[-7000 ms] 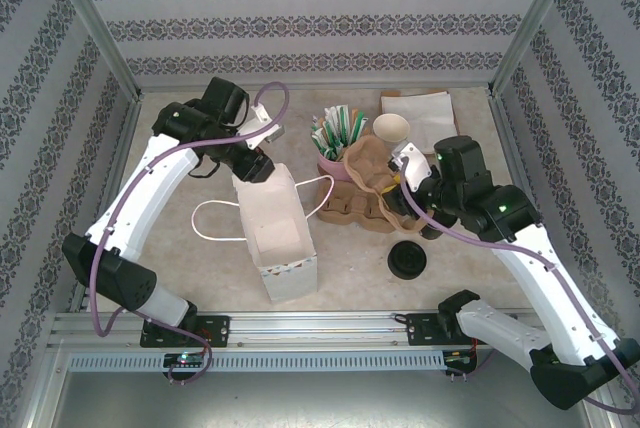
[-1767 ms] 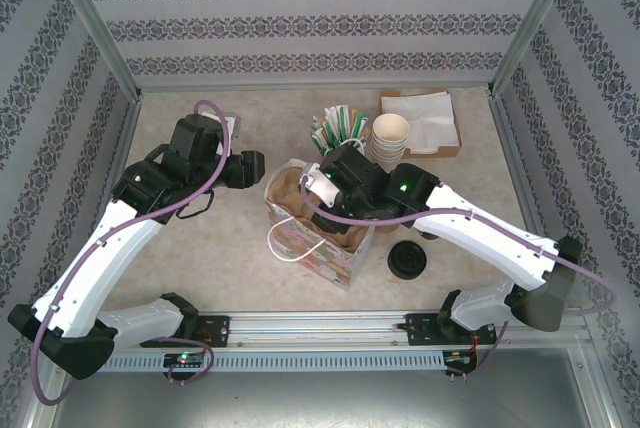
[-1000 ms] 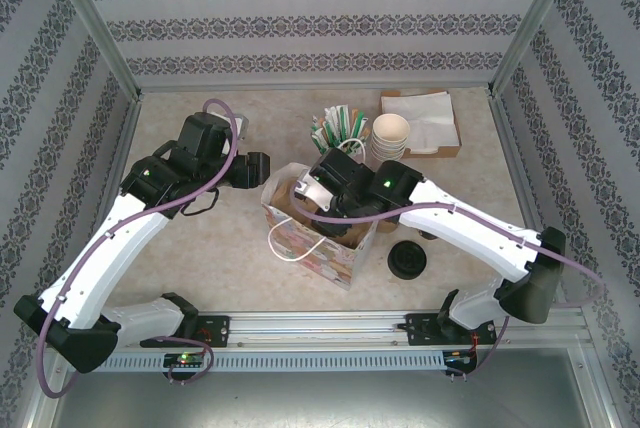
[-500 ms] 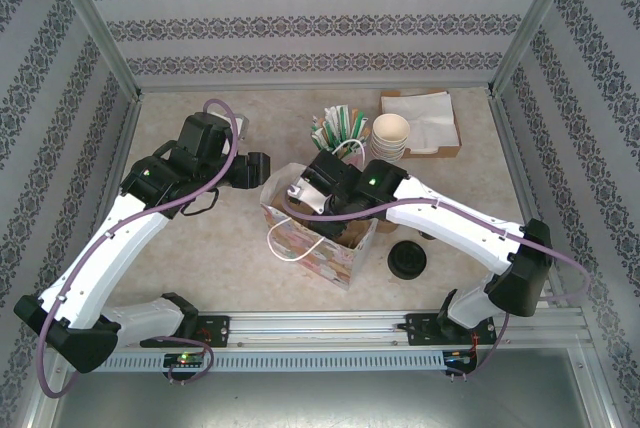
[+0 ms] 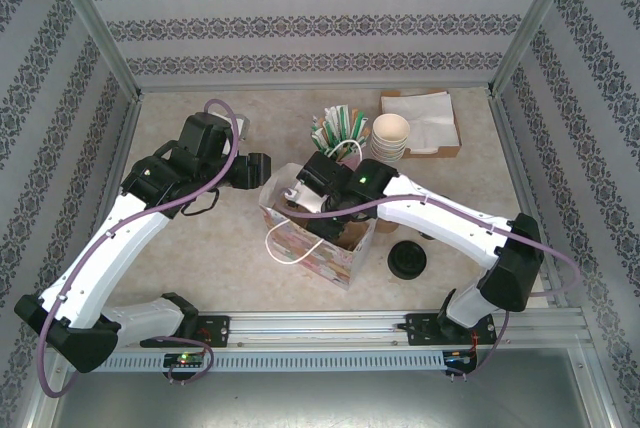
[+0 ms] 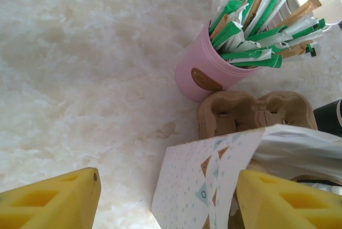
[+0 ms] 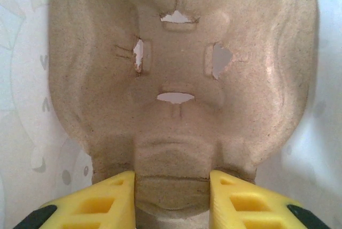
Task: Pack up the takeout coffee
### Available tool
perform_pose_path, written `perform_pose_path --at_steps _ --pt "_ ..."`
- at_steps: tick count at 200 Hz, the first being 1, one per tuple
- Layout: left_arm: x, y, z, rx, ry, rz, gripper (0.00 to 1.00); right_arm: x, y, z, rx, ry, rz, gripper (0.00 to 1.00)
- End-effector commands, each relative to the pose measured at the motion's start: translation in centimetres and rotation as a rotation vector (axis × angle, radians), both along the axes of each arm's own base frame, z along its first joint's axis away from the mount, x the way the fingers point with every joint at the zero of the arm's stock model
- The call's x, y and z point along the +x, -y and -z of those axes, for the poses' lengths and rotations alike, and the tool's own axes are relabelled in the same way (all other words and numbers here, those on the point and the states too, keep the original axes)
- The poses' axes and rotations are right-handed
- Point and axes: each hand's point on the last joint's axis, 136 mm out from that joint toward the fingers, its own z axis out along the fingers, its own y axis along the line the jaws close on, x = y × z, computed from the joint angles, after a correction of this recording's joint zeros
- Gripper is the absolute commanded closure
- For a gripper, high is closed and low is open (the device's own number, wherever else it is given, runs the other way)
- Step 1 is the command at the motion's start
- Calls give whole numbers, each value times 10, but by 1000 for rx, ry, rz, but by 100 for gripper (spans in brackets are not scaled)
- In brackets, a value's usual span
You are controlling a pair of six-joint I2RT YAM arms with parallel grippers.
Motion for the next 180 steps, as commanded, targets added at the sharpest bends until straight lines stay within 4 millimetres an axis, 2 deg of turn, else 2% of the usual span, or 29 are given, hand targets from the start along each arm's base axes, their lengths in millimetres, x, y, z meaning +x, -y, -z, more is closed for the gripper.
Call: perform_pose_path --at_steps 1,66,180 --pt "-2 6 4 1 -9 26 31 -3 0 7 -2 -38 -13 66" --pt "-3 7 5 -6 -17 27 31 0 6 25 -42 -70 4 66" --pt "-4 6 9 -3 -23 23 31 3 3 57 -78 -148 -6 66"
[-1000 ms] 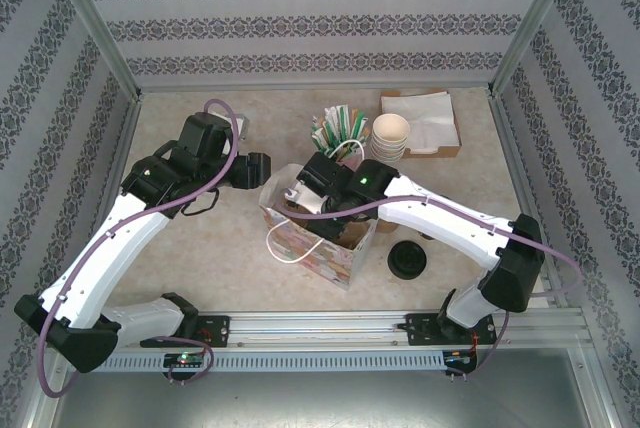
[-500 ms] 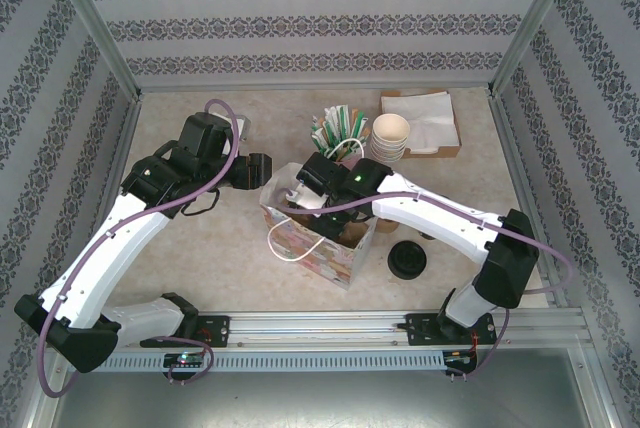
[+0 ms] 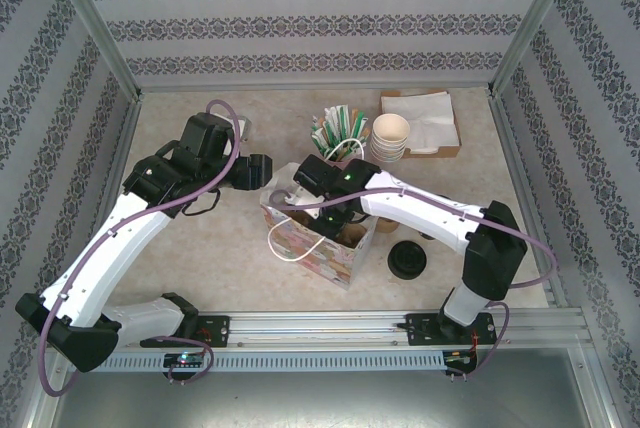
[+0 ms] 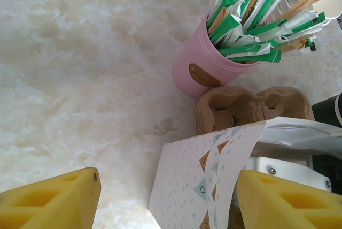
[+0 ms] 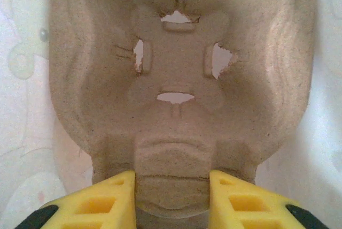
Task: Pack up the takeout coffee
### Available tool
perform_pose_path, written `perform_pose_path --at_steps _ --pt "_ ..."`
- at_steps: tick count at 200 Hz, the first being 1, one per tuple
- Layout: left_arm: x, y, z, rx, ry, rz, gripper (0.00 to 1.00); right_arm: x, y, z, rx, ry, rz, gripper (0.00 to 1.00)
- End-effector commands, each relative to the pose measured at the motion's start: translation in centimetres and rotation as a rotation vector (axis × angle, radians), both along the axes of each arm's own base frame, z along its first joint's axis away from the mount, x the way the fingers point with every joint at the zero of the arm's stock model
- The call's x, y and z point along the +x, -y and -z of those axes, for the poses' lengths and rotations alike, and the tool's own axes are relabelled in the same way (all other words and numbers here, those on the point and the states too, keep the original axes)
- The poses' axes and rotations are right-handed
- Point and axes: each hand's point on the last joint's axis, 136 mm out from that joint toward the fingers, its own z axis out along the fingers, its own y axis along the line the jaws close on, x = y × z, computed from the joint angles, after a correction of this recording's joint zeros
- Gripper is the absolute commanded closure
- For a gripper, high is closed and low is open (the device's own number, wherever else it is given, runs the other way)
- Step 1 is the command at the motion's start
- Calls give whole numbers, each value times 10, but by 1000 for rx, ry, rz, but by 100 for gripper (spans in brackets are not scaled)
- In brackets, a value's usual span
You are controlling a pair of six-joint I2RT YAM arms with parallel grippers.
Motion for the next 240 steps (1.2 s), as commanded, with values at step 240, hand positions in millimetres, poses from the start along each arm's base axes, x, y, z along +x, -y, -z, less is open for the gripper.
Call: perform_pose_path --at_steps 240 --pt "2 2 5 -6 6 -21 31 -18 2 87 -77 -192 -11 66"
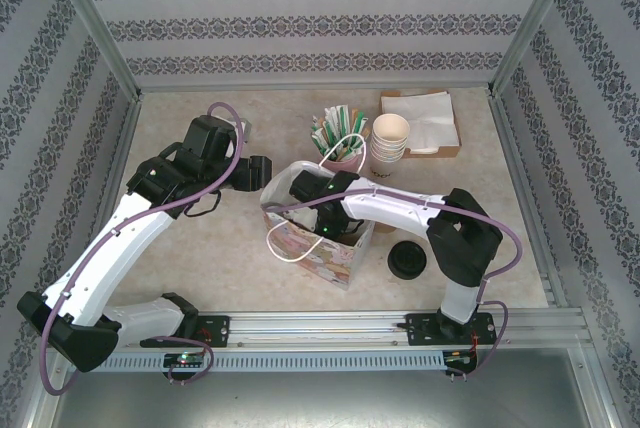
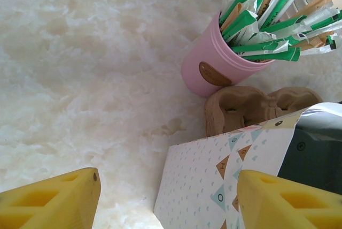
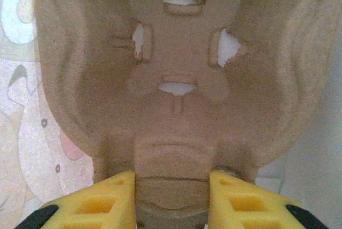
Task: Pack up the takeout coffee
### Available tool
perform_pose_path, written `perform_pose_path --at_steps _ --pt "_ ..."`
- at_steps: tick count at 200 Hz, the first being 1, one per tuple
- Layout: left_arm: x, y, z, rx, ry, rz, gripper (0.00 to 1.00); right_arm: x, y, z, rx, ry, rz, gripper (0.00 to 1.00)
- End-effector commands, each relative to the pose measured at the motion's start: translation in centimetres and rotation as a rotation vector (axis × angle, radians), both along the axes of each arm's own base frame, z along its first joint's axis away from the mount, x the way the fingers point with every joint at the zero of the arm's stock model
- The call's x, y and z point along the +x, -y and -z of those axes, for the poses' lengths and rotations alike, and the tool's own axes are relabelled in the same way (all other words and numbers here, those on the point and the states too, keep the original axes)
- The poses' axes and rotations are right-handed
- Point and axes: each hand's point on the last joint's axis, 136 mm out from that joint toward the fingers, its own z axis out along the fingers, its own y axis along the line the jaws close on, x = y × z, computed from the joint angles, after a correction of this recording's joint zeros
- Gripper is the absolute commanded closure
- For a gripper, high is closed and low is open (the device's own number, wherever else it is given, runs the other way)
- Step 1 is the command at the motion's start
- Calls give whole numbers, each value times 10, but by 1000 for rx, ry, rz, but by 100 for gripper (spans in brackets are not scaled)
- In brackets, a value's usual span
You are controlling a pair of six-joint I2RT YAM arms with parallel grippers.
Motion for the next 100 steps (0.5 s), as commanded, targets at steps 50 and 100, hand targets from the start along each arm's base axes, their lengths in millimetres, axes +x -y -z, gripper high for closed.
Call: perform_pose_path --at_steps 50,100 --pt "-4 5 -6 -38 10 0 31 -6 12 29 -59 -43 2 63" --pt "-6 4 -7 -39 7 0 31 0 9 26 -48 -15 11 58"
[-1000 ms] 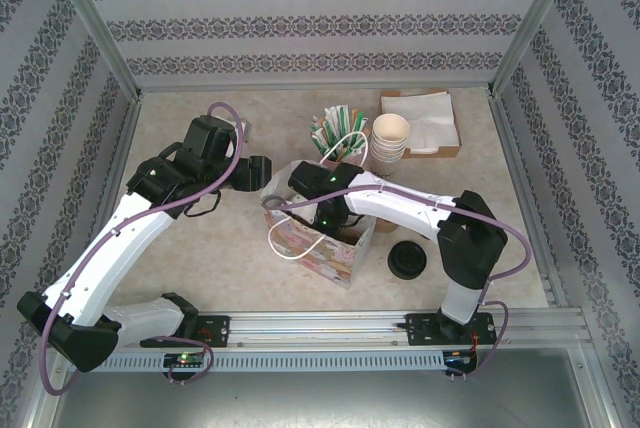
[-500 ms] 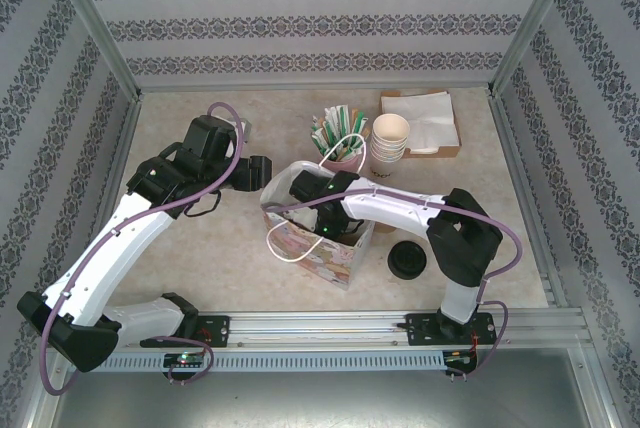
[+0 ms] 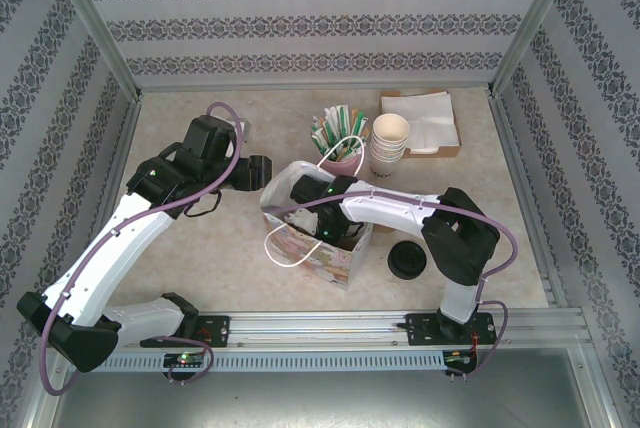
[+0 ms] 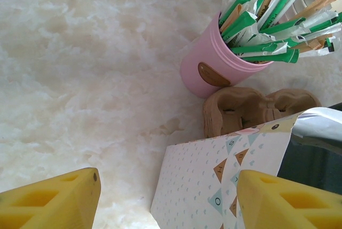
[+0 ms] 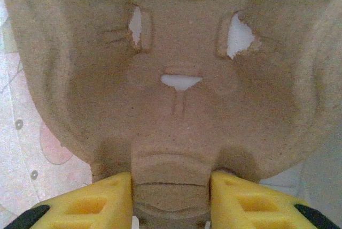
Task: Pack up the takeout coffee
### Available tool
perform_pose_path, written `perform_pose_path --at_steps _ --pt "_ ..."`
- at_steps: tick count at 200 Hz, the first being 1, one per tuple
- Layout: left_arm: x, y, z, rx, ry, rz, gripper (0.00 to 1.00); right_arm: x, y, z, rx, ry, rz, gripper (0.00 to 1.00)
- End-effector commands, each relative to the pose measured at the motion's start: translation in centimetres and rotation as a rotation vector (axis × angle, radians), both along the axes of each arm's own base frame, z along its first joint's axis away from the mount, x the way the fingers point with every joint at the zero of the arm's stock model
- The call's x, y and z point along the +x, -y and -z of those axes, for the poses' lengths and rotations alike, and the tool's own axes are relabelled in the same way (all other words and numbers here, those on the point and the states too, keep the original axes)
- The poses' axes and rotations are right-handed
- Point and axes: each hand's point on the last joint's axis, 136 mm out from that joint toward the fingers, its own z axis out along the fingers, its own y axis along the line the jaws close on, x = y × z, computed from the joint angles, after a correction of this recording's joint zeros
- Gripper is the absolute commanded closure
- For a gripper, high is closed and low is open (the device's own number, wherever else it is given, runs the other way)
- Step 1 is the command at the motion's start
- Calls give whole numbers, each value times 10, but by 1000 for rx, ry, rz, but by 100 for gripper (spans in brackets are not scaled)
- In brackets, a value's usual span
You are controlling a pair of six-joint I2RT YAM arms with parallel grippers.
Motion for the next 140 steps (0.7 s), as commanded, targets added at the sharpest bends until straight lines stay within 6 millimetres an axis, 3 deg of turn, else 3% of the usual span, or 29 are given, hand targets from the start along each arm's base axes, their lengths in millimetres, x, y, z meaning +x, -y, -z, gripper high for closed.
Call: perform_pose_path --at_steps 1,90,140 --pt "-6 3 -6 -26 11 9 31 4 7 13 -38 4 12 58" --pt "-8 4 -6 -37 3 10 31 21 -8 -56 95 132 43 29" --pt "-7 10 -7 -57 -5 27 31 23 -11 -93 148 175 54 22"
